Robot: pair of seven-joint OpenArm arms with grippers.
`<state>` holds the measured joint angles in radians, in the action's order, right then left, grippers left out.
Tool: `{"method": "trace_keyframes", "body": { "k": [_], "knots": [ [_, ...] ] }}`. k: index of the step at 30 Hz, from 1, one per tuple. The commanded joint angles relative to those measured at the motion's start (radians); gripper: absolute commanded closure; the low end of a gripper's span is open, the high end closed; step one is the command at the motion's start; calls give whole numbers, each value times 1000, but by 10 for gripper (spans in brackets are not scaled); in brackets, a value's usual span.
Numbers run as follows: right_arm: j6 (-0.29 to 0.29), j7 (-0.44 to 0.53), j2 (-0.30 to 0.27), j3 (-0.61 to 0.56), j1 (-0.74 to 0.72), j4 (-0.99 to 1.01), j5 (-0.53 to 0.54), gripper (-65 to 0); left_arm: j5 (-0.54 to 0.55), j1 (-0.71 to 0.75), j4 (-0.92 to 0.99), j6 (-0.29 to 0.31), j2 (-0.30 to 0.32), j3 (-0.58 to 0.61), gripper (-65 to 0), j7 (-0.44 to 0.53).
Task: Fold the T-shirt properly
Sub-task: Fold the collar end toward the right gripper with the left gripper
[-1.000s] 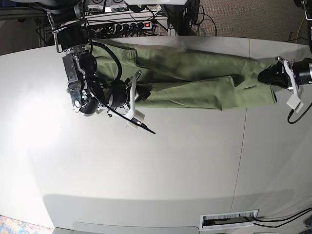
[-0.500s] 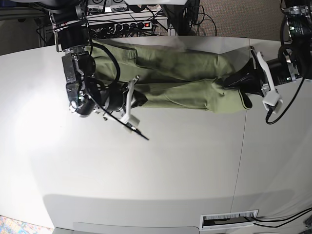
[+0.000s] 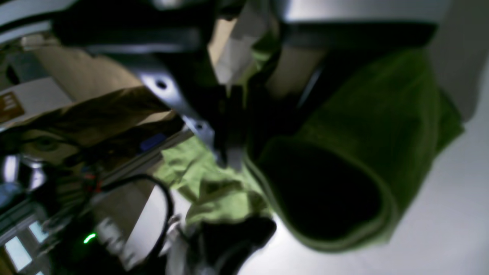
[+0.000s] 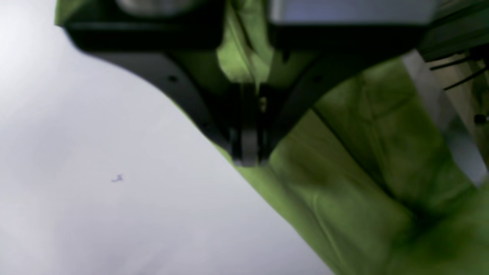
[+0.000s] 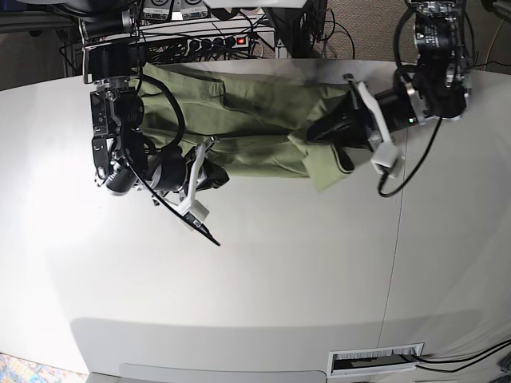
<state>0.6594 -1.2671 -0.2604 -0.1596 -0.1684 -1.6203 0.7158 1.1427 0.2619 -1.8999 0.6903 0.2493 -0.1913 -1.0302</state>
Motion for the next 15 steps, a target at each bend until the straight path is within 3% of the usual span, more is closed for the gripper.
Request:
{"method": "trace_keyframes", "body": {
  "k": [1, 5, 6, 9, 10, 15],
  "knots": [
    [6, 17, -10, 5, -20, -30, 20, 0, 9, -7, -2, 8, 0, 14, 0, 42],
    [6, 19, -31, 9, -20, -47, 17, 0, -6, -7, 35, 8, 0, 54, 0, 65],
    [6, 19, -34, 13, -19, -47, 18, 0, -6, -7, 36, 8, 0, 55, -35, 63],
    [6, 21, -36, 36, -19, -47, 18, 0, -1, -10, 36, 8, 0, 53, -248, 45],
    [6, 23, -36, 45, -19, -47, 19, 0, 16, -10, 36, 8, 0, 53, -284, 32],
    [6, 26, -37, 79, -19, -47, 21, 0, 92, -10, 35, 8, 0, 50, -290, -17]
  ]
}}
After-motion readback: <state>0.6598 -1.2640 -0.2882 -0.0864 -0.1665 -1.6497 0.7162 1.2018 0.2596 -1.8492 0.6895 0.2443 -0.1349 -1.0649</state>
